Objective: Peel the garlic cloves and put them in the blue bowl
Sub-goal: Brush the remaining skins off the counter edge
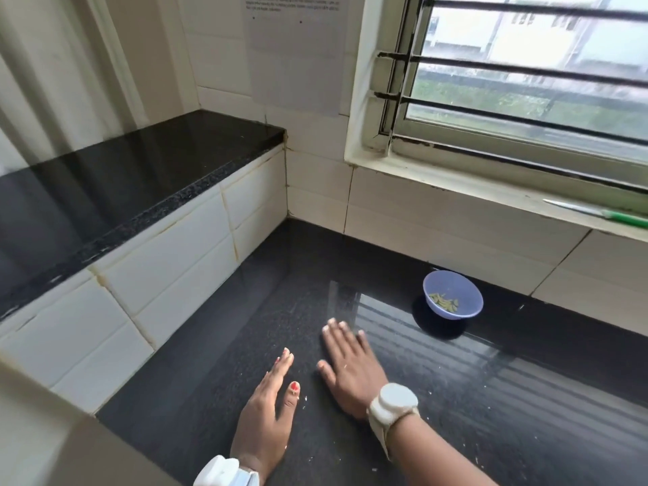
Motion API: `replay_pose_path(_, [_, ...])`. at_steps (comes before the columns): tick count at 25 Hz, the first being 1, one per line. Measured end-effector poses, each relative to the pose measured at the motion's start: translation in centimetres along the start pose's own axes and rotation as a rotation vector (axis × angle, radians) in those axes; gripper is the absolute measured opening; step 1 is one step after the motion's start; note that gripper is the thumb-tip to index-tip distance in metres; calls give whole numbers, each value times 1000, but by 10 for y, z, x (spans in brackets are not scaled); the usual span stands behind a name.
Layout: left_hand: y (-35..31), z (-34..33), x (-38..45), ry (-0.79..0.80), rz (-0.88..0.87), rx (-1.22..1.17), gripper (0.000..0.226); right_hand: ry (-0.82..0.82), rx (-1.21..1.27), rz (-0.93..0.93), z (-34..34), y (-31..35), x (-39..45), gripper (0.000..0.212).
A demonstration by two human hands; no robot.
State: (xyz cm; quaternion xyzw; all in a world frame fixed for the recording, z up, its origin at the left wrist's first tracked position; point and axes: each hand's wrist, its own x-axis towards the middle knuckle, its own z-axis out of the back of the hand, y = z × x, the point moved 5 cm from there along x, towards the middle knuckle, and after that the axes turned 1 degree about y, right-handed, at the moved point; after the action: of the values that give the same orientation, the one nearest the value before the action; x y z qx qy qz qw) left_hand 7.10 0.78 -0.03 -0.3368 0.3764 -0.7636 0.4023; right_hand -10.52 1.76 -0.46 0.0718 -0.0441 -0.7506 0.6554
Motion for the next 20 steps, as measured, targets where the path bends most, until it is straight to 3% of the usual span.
replay_pose_path(4, [3,5,4,-32,116,-211,37,79,-45,333,-19,49,-80,62])
replay_pose_path(6, [2,1,9,-29,106,-54,30,76,226,404,3,43,-105,61])
replay_pose_path(7, [-2,-5,11,19,72,123,38,65,433,283,12,22,-110,56])
replay_pose_path(9, [-11,-38,9,242,-1,423,66,-195,569,-135,29,-54,-127,46])
replay_pose_path(11, [-28,-77,-5,450,-89,516,77,-207,348,-576,31,-126,-153,57])
replay_pose_path(13, [-44,-106,-20,587,-173,465,77,-43,104,-730,23,-156,-170,79])
replay_pose_path(15, [-53,-111,-25,635,-270,398,73,-59,15,-580,14,-130,-165,94])
replay_pose_path(17, [-57,-98,-17,566,-372,232,70,-3,60,-454,-5,-85,-156,80])
replay_pose_path(18, [-53,-90,-11,547,-295,69,70,-1,74,-362,-14,-57,-152,74])
replay_pose_path(20, [-39,-61,0,356,-120,-167,68,0,93,-168,-21,-5,-142,72])
